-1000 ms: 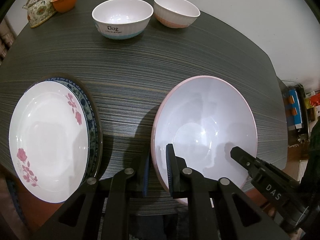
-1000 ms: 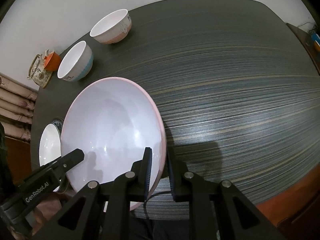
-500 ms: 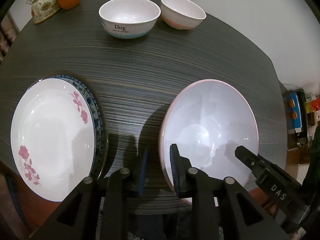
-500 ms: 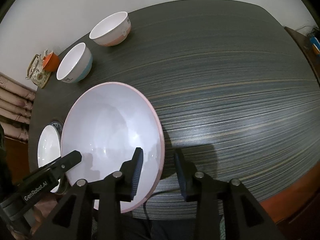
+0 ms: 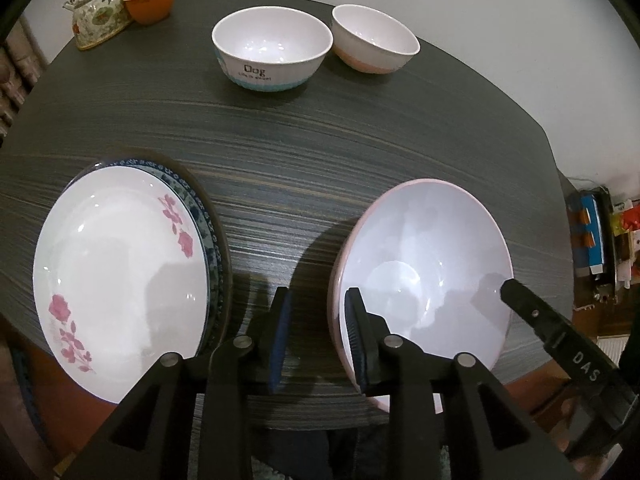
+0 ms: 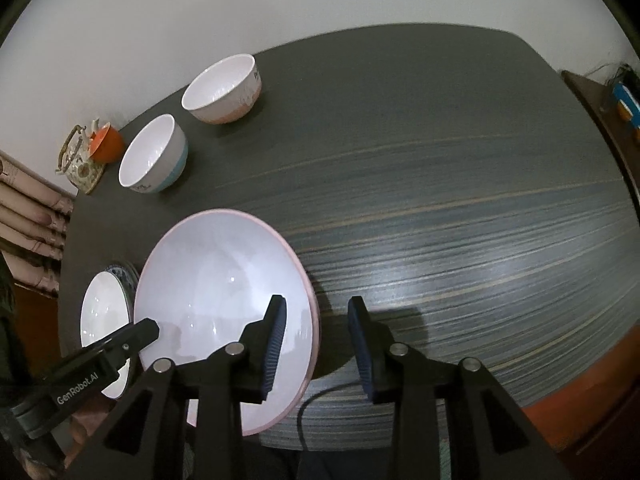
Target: Organize plates and bowls
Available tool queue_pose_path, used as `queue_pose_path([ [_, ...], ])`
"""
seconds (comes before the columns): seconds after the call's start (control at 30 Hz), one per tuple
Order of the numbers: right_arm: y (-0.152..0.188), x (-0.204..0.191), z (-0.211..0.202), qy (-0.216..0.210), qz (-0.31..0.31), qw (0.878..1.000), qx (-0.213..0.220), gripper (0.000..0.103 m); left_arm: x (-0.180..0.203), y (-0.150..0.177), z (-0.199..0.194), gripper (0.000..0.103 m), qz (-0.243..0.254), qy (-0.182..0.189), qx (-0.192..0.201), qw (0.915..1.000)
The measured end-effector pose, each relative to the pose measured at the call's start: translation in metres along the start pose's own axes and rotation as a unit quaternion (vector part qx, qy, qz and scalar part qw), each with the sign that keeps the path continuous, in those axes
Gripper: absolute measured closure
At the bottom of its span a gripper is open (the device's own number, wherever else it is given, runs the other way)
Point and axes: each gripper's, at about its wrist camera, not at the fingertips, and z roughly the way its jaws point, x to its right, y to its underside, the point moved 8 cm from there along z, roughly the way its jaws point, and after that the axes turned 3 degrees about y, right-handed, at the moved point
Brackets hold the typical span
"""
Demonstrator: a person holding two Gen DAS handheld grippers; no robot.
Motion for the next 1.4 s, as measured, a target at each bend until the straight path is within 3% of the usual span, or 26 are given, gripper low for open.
queue_pose_path([
  [0.23, -0.014, -0.009, -0.010, 0.009, -0.024, 0.999, 0.028, 0.070, -0.002, -0.006, -0.009, 0.075, 0.000, -0.004, 0.008, 1.0000],
  [0.73, -0.033, -0.050, -0.019, -0.015, -0.067, 0.997, 0.041, 0.070, -0.001, -0.019, -0.027, 0.073, 0.002, 0.016, 0.038, 0.9991],
  [1.2, -0.051, -0.101, -0.011, -0.114, -0.079, 0.990, 0.018, 0.070, -0.056, -0.060, -0.050, 0.073, -0.050, 0.000, 0.077, 0.9958],
  [1.4, -0.066, -0.115, -0.001, -0.118, -0.075, 0.990, 0.010, 0.070, -0.078, -0.077, -0.046, 0.073, -0.078, -0.003, 0.079, 0.9939],
])
